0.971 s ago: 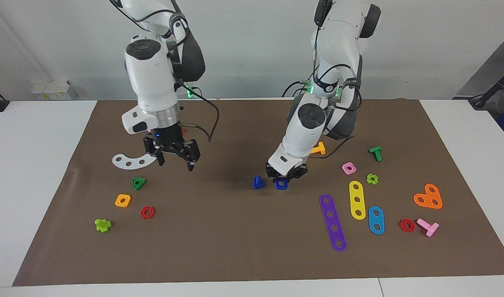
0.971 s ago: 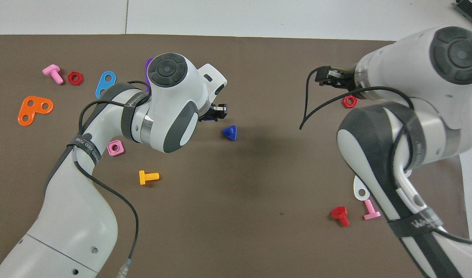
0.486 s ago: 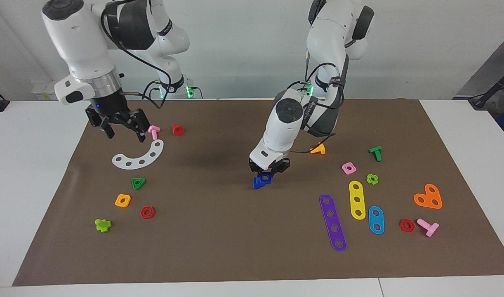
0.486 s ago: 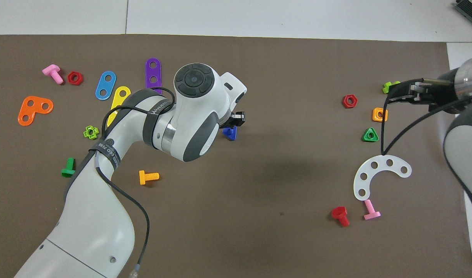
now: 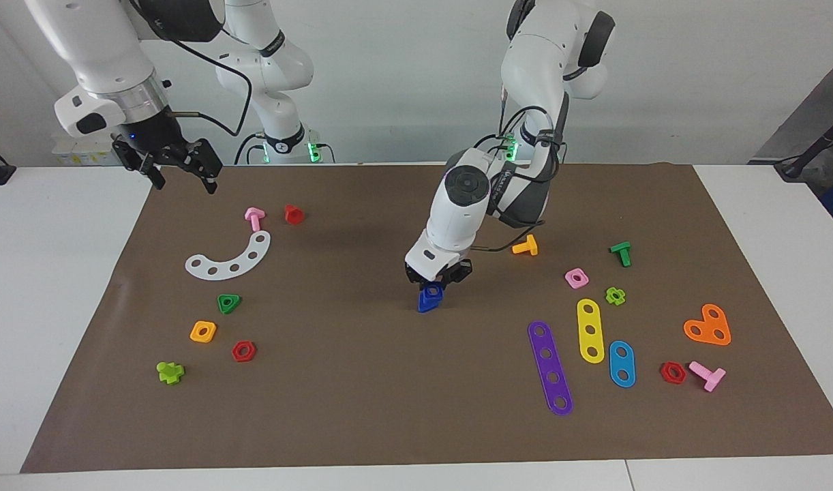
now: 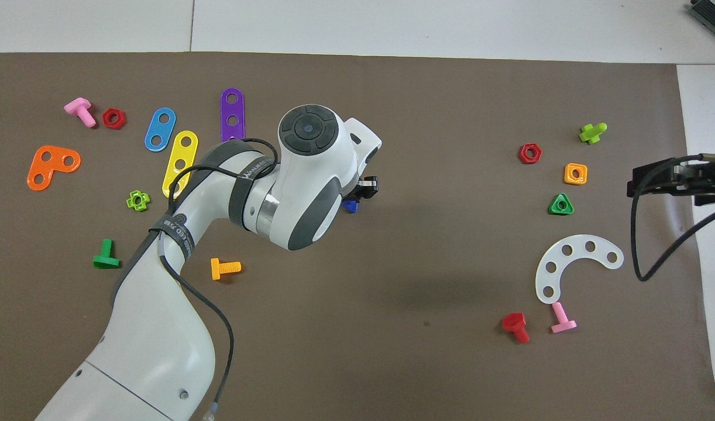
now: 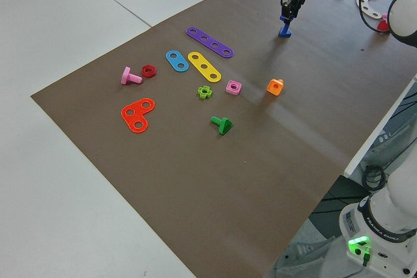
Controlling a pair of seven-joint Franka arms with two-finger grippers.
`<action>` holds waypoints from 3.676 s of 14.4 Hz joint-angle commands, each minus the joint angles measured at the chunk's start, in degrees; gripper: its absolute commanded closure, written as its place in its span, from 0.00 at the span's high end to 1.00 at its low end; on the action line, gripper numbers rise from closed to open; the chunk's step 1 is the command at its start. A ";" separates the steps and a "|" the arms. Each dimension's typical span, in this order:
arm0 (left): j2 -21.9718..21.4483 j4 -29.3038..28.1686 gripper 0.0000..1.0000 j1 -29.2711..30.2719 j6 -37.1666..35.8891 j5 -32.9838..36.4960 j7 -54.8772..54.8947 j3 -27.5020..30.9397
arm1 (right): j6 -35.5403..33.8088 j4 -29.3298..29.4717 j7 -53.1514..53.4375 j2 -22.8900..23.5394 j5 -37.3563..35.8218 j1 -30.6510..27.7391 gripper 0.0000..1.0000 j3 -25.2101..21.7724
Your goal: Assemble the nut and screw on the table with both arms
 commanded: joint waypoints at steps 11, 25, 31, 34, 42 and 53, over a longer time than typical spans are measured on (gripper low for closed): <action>0.08 -1.99 0.16 -1.55 3.53 -1.31 -2.56 1.06 | -3.83 1.87 -1.68 -0.38 0.21 -0.67 1.00 0.55; 1.40 -3.56 0.15 -1.55 6.25 -0.69 -2.82 1.15 | -4.01 1.08 -1.50 -0.82 1.18 -0.14 1.00 0.82; 1.66 -4.89 0.73 -1.90 7.93 -0.52 -3.00 1.32 | -4.01 1.08 -1.50 -0.82 1.18 -0.06 1.00 0.82; 1.75 -4.45 1.00 -1.90 8.10 0.53 -2.91 1.32 | -4.01 1.08 -1.50 -0.82 1.18 -0.06 1.00 0.73; 3.00 12.34 0.94 10.20 -10.27 0.89 -1.60 2.38 | -4.01 1.08 -1.50 -0.82 1.18 -0.06 1.00 0.73; -14.67 7.95 0.90 24.64 -27.30 9.06 16.86 2.03 | -4.01 1.08 -1.50 -0.82 1.18 -0.06 1.00 0.82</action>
